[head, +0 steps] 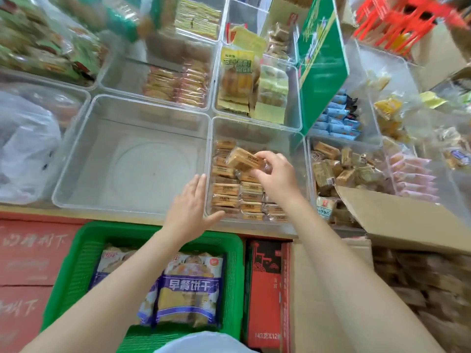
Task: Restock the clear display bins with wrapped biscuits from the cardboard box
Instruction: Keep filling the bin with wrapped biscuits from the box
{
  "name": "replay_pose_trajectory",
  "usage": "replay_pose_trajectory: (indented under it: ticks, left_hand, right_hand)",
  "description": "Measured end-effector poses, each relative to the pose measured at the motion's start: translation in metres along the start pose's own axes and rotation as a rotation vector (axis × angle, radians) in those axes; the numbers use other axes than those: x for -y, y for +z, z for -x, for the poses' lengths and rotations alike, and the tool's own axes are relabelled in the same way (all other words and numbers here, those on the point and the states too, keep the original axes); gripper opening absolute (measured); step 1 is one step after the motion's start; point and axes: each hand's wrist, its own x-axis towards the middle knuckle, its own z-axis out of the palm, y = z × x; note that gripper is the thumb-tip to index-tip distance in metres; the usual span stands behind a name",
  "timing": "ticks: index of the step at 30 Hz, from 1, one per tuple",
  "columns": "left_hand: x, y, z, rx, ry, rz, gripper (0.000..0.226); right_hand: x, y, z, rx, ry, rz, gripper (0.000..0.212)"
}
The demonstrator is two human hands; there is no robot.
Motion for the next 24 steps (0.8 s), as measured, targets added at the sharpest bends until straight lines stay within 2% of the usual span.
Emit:
replay_pose_trajectory:
  ticks: [4, 8, 10, 15, 17, 19, 24]
  left_hand:
    - [0.004, 0.016, -0.004, -0.03, 0.021, -0.066, 0.111]
    - [0.007, 0.015, -0.006, -0.03, 0.02, -0.069, 0.112]
    - [0.008, 0.014, -0.005, -0.03, 0.023, -0.064, 0.112]
    - [0.007, 0.015, -0.005, -0.02, 0.016, -0.059, 0.112]
    - [0.007, 0.015, -0.006, -0.004, 0.008, -0.048, 0.111]
    - [0.004, 0.011, -0.003, 0.012, 0.002, -0.016, 0.106]
    - [-0.027, -0.001, 0.026, -0.096, 0.063, 0.08, 0.073]
  right_hand:
    - [-0.003, 0.031, -0.02, 0.127, 0.077, 0.094, 0.035]
    - [-0.008, 0.069, -0.026, 0.394, 0.099, 0.25, 0.042]
    - [-0.009, 0.081, -0.025, 0.473, 0.105, 0.365, 0.049]
    - [-0.011, 0.08, -0.011, 0.438, -0.033, 0.51, 0.06]
    - [-0.01, 0.076, -0.002, 0.478, -0.096, 0.59, 0.068]
    - [-0.009, 0.067, 0.005, 0.519, -0.08, 0.581, 0.073]
    - [0.0, 0.014, 0.034, 0.279, -0.092, 0.222, 0.044]
